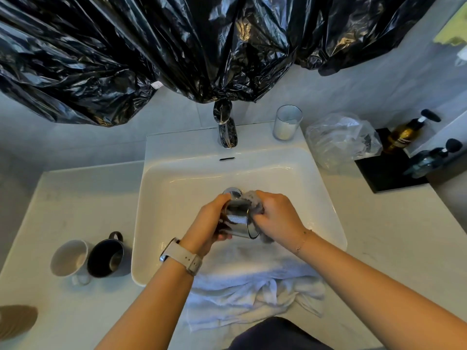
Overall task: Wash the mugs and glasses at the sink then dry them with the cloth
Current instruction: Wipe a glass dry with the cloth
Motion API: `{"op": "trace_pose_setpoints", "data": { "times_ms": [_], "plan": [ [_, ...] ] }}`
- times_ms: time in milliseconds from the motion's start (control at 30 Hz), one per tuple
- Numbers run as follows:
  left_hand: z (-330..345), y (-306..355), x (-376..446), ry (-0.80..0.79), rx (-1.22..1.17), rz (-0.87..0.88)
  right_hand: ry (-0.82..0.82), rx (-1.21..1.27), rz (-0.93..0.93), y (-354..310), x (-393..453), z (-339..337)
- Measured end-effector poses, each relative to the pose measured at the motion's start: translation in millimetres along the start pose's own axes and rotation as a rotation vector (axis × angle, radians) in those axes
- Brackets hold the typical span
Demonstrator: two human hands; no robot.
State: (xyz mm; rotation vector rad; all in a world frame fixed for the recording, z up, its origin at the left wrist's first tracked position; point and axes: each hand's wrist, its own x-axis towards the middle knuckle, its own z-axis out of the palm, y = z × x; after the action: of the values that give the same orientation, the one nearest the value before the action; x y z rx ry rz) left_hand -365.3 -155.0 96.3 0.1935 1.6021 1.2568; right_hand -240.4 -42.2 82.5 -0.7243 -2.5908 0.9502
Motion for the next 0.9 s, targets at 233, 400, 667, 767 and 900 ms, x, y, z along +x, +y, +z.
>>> {"op": "trace_pose_setpoints", "data": {
  "times_ms": [233,400,667,767,900],
  "plan": [
    [11.3,-9.9,0.4,0.284,0.336,0.650,-0.371,1.373,1.015,-8.1,-11.9,28.4],
    [3.0,0.0,0.7,0.111,0.024,0.216,-0.123,0.450,0.386,-8.3,-1.7,-0.9],
    [-2.9,-4.0,2.4,0.050,-0.102,0.077,-0.060,0.358,0.398,-17.9,-4.6,3.9],
    [1.8,-13.4,3.1,0.241,-0.114,0.251,-0.237,1.094,0.874,-27.2,-13.8,9.6],
    [4.3,-25.3,-0.2,0.234,-0.225,0.244,-0.093,0.688,0.682,-23.3,-12.4,12.4]
  ]
}}
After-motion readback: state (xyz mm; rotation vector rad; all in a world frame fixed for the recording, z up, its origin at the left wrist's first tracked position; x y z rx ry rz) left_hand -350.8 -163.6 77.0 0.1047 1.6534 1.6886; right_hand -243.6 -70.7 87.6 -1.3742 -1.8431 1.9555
